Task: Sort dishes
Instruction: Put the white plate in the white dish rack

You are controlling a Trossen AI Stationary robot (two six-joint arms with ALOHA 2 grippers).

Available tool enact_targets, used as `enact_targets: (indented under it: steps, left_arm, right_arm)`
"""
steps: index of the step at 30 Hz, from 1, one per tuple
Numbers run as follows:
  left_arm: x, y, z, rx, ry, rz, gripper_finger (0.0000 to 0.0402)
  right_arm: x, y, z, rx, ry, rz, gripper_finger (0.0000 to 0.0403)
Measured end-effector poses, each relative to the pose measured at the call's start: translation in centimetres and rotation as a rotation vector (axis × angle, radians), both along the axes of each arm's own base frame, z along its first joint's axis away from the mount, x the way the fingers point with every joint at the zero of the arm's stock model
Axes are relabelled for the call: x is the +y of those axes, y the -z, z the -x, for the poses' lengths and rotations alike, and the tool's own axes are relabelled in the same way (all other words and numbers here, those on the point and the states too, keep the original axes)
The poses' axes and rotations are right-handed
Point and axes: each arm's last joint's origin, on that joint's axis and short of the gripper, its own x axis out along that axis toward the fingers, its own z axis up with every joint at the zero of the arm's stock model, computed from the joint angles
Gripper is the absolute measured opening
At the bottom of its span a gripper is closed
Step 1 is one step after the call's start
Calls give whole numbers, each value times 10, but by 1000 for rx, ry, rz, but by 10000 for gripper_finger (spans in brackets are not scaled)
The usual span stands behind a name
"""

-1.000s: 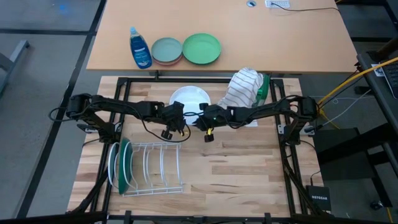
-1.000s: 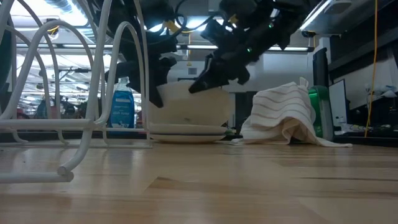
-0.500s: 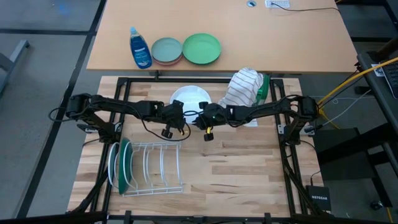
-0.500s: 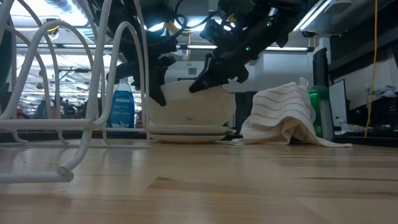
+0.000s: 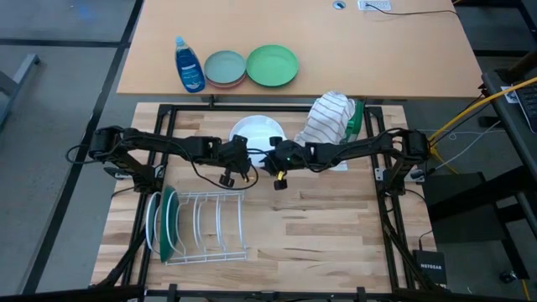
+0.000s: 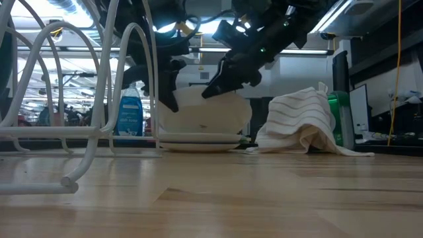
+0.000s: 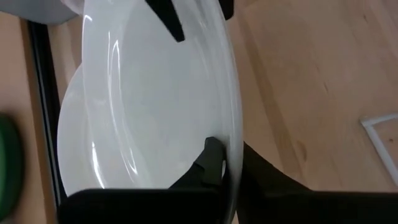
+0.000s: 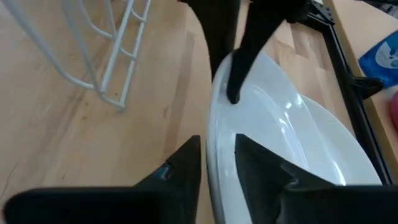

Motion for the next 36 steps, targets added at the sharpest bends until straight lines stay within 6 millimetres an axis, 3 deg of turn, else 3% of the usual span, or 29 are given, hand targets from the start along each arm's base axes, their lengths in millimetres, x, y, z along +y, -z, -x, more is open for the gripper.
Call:
enact_targets:
  steps: [6, 12, 27, 36]
  left_arm:
    - [0, 0, 0, -19, -66, 28, 3]
    - [1, -5, 2, -59, -148, 46, 2]
    - [-1, -48, 22, -299, -356, 191, 0]
    - [-2, -74, 38, -444, -459, 242, 0]
  right_arm:
    - [-2, -2, 1, -3, 66, 40, 143]
    - [-3, -14, 5, -30, 104, 66, 154]
    - [-6, -63, 29, -146, 256, 157, 154]
    - [-6, -67, 38, -100, 289, 182, 154]
